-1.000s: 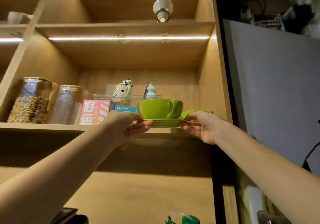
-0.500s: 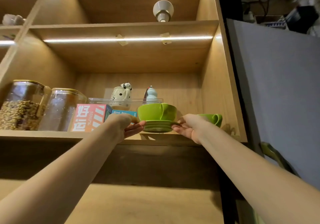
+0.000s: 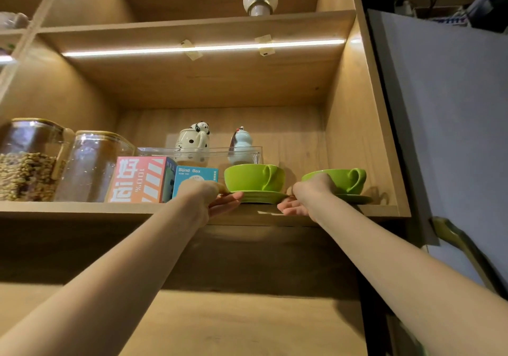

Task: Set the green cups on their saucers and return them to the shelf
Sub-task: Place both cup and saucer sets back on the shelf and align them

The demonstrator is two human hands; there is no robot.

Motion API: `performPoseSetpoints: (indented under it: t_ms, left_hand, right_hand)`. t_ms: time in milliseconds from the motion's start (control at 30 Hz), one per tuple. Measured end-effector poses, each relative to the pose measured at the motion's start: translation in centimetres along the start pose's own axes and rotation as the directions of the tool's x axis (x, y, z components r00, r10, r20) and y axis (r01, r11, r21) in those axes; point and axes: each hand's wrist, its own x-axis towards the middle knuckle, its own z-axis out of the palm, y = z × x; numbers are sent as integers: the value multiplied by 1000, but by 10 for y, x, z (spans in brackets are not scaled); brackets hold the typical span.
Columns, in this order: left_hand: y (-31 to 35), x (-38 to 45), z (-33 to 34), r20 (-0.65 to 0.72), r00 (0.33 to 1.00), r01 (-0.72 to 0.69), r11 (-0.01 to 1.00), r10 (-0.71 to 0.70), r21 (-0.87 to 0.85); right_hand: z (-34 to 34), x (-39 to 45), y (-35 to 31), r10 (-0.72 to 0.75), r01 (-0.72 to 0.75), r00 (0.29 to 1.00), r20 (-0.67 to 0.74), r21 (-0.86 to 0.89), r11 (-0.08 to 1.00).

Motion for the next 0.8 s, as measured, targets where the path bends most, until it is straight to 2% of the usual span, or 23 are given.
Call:
performPoseSetpoints:
  t_ms: [100, 200, 233, 267, 300, 333, 367, 400, 433, 467, 500, 600, 800]
  left_hand:
    - [-3, 1, 2, -24, 1000, -2, 1000, 2, -9]
    - [-6, -5, 2, -23, 1000, 0, 999, -1, -39]
    - [-6, -7, 2, -21, 1000, -2, 999, 1, -41]
    - [-8, -8, 1, -31, 999, -17, 999, 16, -32]
    - [-11, -9, 1, -60, 996, -68, 998, 67, -3]
    - [-16, -9, 0, -114, 977, -173, 981, 182, 89]
    - [-24, -9, 1, -177, 917, -306, 914, 358, 268]
    - [-33, -10, -1, -199, 803, -423, 772, 562, 474]
    - [-43, -13, -2, -147, 686, -496, 606, 713, 622]
    - [-53, -17, -3, -53, 623, -530, 472, 780, 705]
    - [-62, -19, -3, 50, 610, -553, 379, 791, 742]
    - [-86, -10, -6, 237, 625, -540, 194, 744, 819]
    - [-95, 7, -7, 248, 674, -441, 109, 696, 891]
  right_hand:
    - [1, -5, -2, -37, 36, 999, 1, -96, 995]
    - [-2, -12, 1, -72, 72, 997, 14, -18, 997]
    - [-1, -14, 5, -130, 130, 992, 0, -24, 991]
    - [0, -15, 11, -246, 240, 968, -46, -106, 965]
    - [1, -18, 20, -406, 373, 909, -96, -250, 894]
    - [3, -22, 30, -579, 487, 805, -128, -414, 769]
    - [4, -28, 39, -718, 557, 683, -135, -539, 632]
    - [4, -35, 48, -798, 587, 592, -109, -620, 520]
    - [5, -39, 55, -838, 598, 543, -59, -673, 436]
    - [5, -41, 62, -845, 593, 534, 5, -714, 371]
    - [5, -41, 67, -832, 583, 550, 71, -746, 321]
    - [7, -36, 77, -748, 575, 631, 206, -771, 272]
    - [12, -28, 77, -712, 519, 658, 246, -833, 192]
